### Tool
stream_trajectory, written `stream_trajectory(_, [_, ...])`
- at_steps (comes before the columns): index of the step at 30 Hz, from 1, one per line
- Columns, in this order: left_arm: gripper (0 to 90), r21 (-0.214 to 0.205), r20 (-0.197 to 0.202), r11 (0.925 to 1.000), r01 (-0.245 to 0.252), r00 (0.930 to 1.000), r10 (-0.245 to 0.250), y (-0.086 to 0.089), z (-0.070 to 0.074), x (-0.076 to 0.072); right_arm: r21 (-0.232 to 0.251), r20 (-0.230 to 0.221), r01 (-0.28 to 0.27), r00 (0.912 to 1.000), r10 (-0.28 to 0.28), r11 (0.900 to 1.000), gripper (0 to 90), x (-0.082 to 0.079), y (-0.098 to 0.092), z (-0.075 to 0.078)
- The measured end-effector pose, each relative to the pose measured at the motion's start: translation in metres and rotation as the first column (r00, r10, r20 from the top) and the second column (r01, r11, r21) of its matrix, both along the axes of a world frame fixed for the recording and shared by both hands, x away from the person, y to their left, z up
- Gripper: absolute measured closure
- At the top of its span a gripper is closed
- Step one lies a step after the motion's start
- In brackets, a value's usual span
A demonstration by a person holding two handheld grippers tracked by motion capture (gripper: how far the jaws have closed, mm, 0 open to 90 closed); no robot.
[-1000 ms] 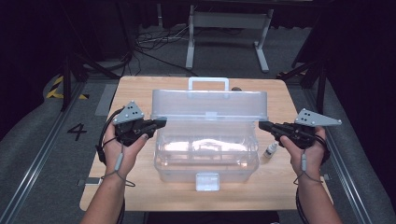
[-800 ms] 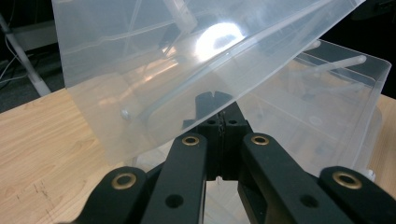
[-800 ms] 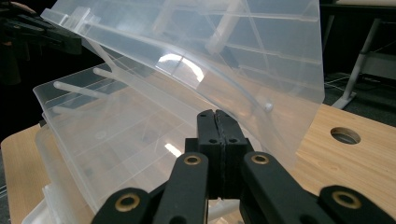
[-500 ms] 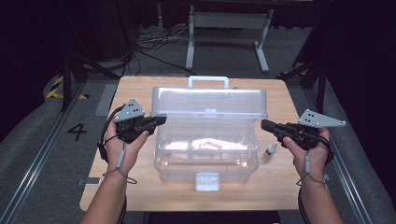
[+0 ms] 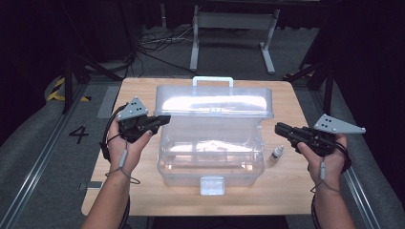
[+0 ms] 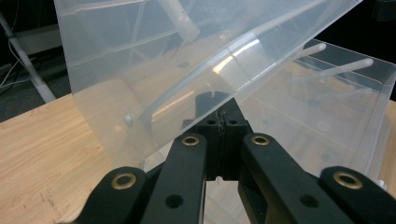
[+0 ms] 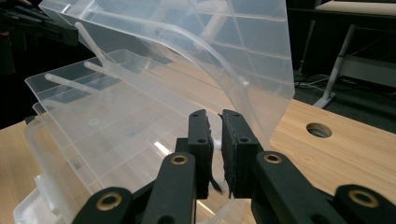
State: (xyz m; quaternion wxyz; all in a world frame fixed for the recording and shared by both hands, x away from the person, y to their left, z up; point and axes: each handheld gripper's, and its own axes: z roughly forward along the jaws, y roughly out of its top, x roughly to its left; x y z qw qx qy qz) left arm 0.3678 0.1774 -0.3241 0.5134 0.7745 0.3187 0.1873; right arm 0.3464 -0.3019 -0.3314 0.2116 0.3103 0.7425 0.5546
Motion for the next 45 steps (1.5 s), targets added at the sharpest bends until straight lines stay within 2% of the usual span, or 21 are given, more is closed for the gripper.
stream_trajectory(3, [89.7,-0.004,-0.002,1.0000,-0.001,1.0000,0.001,0.000,0.001,0.001,0.000,0.005,0.010,0.9999,-0.010,1.0000,79.0,0.000,-0.002,0.000])
stream_trajectory(8, [89.7,-0.005,0.000,1.0000,-0.002,1.0000,0.002,0.000,0.002,0.003,0.013,0.030,0.031,0.9991,-0.032,0.9994,62.1,0.005,-0.001,0.001])
stream_trajectory(12, [89.7,-0.002,0.005,1.0000,-0.002,1.0000,0.002,0.000,0.002,0.004,-0.034,0.071,0.050,0.9964,-0.047,0.9982,52.8,0.013,0.010,0.006])
stream_trajectory(15, [89.7,-0.007,0.001,1.0000,0.001,1.0000,-0.001,0.001,0.003,0.006,-0.053,0.095,0.065,0.9937,-0.060,0.9964,49.8,0.016,0.018,0.011])
stream_trajectory(20, [89.6,-0.010,0.010,0.9999,-0.001,0.9999,0.001,0.001,0.005,0.008,-0.102,0.151,0.117,0.9833,-0.101,0.9879,47.4,0.024,0.035,0.016])
stream_trajectory(24, [89.6,-0.008,0.015,1.0000,0.000,0.9999,0.000,0.002,0.007,0.010,-0.113,0.171,0.156,0.9759,-0.135,0.9813,46.9,0.031,0.041,0.015])
stream_trajectory(28, [89.7,-0.006,0.019,1.0000,-0.002,0.9998,0.002,0.001,0.008,0.011,-0.102,0.134,0.187,0.9759,-0.173,0.9770,44.7,0.039,0.046,0.014])
stream_trajectory(36, [89.6,-0.012,0.028,0.9999,0.002,0.9996,-0.002,0.001,0.009,0.016,-0.111,0.159,0.231,0.9642,-0.213,0.9665,43.5,0.051,0.056,0.011])
stream_trajectory(45, [89.6,-0.006,0.028,0.9998,0.020,0.9994,-0.020,-0.005,0.008,0.022,-0.103,0.179,0.273,0.9511,-0.252,0.9565,43.9,0.056,0.061,0.013])
